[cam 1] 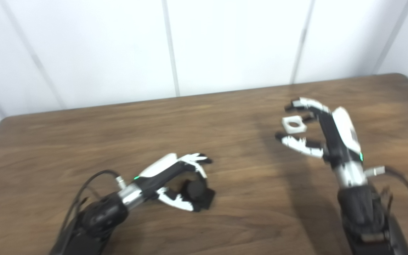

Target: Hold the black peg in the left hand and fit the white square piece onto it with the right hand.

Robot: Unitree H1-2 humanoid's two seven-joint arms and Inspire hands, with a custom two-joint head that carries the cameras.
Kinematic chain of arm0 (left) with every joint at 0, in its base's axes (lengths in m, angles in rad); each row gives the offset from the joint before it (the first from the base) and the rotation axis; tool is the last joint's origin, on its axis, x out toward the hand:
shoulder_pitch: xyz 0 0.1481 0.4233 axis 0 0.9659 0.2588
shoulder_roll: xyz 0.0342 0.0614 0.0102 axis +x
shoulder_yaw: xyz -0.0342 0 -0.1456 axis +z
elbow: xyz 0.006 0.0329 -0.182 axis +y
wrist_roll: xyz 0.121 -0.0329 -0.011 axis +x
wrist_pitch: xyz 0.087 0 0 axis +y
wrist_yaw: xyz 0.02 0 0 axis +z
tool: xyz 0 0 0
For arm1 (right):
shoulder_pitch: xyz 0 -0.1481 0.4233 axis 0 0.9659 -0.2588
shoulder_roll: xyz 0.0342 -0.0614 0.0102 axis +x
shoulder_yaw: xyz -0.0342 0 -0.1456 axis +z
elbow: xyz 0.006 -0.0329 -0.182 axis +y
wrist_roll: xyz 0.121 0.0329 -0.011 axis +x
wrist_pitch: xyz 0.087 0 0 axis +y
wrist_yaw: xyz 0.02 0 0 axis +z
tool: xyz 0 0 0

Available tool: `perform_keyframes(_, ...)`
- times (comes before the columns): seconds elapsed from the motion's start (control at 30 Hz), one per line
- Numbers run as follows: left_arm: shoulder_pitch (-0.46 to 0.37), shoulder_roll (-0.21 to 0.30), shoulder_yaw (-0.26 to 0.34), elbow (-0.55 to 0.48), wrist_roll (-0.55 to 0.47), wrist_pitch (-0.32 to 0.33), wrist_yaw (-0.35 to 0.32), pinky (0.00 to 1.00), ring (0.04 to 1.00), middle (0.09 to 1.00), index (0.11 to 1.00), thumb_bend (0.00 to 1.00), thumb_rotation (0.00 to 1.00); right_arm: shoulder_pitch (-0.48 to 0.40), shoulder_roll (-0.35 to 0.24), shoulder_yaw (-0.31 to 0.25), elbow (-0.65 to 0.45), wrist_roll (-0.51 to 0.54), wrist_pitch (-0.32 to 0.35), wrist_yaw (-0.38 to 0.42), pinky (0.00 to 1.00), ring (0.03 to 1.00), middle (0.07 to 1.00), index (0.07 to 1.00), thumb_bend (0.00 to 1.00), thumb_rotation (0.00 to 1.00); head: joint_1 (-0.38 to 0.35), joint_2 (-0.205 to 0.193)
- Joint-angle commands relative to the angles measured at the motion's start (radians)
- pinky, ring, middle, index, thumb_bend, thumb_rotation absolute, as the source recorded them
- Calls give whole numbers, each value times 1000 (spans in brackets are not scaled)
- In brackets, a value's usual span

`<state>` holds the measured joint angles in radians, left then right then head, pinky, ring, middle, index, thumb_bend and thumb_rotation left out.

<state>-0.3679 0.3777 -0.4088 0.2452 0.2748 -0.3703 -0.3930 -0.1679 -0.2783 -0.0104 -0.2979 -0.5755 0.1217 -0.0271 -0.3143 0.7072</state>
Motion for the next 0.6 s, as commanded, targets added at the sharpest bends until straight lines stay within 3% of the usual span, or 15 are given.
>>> perform_keyframes(0.0, 31, 51, -9, 6, 26, 30, -53, 929, 965, 907, 494, 521, 72, -63, -33, -1, -40, -20, 20, 34, 641, 771, 795, 665, 607, 274, -22, -6)
perform_keyframes(0.3, 43, 69, 2, 26, 4, -11, -51, 929, 952, 906, 494, 521, 72, -206, -198, 29, 21, -132, 125, 208, 638, 797, 838, 717, 605, 264, -90, -33)
perform_keyframes(0.4, 42, 69, 3, 44, -2, -32, -50, 920, 951, 903, 494, 520, 75, -271, -258, 56, 85, -152, 141, 274, 626, 789, 851, 725, 591, 197, -103, -44)
perform_keyframes(0.57, 40, 69, 2, 56, 2, -40, -49, 914, 953, 903, 494, 521, 74, -351, -302, 97, 187, -171, 157, 337, 651, 813, 871, 742, 568, 162, -116, -53)
